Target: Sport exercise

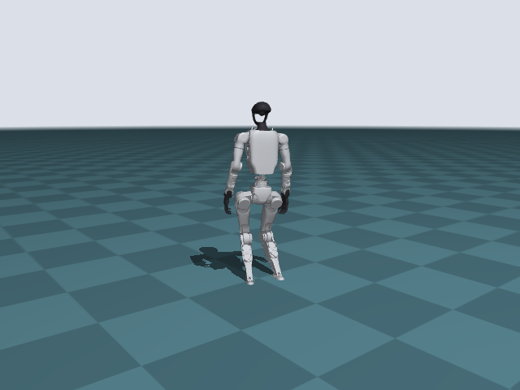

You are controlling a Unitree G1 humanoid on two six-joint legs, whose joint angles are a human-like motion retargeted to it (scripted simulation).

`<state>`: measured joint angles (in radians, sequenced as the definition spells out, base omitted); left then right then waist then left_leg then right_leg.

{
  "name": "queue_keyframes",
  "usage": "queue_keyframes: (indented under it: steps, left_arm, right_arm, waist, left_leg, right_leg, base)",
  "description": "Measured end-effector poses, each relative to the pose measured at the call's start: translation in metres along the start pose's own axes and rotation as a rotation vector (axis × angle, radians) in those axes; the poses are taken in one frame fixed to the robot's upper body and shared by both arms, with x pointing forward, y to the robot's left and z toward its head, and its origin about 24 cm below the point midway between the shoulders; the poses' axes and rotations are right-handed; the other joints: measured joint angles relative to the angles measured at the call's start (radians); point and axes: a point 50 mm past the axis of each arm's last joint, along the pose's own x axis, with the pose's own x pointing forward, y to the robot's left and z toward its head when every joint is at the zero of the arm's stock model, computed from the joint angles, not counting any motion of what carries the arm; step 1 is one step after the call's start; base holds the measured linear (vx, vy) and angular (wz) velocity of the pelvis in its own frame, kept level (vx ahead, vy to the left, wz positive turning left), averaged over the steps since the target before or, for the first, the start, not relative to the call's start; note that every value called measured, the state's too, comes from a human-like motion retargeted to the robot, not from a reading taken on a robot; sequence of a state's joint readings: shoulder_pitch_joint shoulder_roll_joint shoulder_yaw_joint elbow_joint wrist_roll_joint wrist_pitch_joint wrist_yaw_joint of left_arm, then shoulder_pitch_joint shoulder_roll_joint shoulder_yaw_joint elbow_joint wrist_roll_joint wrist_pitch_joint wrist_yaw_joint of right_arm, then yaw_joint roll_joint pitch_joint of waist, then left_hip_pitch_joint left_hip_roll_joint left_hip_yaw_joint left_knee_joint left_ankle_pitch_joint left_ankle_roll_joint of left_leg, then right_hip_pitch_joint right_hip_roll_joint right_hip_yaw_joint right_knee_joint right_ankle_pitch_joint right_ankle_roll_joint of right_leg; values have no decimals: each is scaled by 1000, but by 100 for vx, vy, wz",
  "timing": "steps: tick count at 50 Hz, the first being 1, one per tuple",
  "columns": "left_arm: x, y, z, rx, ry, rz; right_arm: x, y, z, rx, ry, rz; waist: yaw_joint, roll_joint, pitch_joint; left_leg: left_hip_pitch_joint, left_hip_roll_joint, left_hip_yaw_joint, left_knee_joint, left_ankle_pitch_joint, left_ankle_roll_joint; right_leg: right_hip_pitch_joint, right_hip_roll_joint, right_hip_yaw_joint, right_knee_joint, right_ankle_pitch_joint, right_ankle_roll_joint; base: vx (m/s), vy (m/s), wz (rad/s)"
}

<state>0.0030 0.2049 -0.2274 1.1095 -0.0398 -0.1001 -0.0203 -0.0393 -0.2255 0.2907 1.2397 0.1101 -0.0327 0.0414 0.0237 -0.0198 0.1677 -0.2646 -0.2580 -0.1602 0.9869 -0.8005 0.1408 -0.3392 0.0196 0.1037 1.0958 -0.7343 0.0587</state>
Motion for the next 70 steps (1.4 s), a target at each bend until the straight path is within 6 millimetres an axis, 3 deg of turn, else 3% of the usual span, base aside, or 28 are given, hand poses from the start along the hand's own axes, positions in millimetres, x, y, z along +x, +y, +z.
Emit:
queue_keyframes:
  steps: [3,9,18,27,45,53,61,65,70]
  left_arm:
    - [2,4,7,-18,-27,19]
    - [2,3,10,-67,-39,35]
    - [-2,-4,-17,-128,71,32]
    - [-5,-7,-30,-160,131,27]
    - [1,-15,-13,-164,85,-26]
    - [0,-13,-13,-160,77,-35]
    - [-7,-5,-33,-161,117,-13]
    - [-8,-4,-34,-176,107,-6]
    - [-7,-2,-29,-210,74,9]
  right_arm:
    - [0,0,-1,2,6,8]
    - [-2,-6,-10,6,32,-10]
    - [-6,-23,-21,46,49,-72]
    - [-10,-30,-34,97,73,-97]
    - [-15,-23,-60,134,163,-73]
    - [-13,-16,-54,127,131,-46]
    - [-9,-7,-38,95,72,-9]
    - [-7,-3,-30,67,45,6]
    - [-6,-4,-26,24,31,3]
  waist:
    - [8,18,-62]
    - [17,37,-87]
    - [-3,39,-136]
    - [-21,24,-172]
    - [0,22,-190]
    - [-1,22,-196]
    - [16,29,-209]
    - [38,38,-220]
    - [62,32,-235]
  left_leg:
    - [-102,16,-23,53,-6,-20]
    - [-176,107,81,130,-45,-15]
    - [-129,212,280,78,-52,-3]
    - [-30,167,266,-77,-27,-9]
    - [13,81,114,-161,0,-16]
    - [-13,47,37,-154,9,-22]
    - [-66,28,-51,-139,18,-50]
    - [-113,31,-86,-122,20,-76]
    - [-203,106,40,-89,-4,-62]
  right_leg:
    - [-68,13,-35,-12,5,-13]
    - [-71,-26,-149,-31,-8,-24]
    - [-12,-109,-301,-67,-32,-36]
    - [63,-163,-378,-97,-40,-49]
    - [126,-174,-412,-117,-13,-70]
    - [92,-130,-349,-123,-4,-60]
    - [59,-89,-338,-156,8,-66]
    - [43,-80,-377,-179,14,-81]
    - [14,-136,-485,-184,17,-86]
  base:
    - [1,-7,69]
    - [1,-8,96]
    - [1,-7,106]
    - [2,0,83]
    - [3,4,63]
    - [2,2,68]
    - [0,-1,80]
    - [-3,-2,101]
    - [-7,4,167]
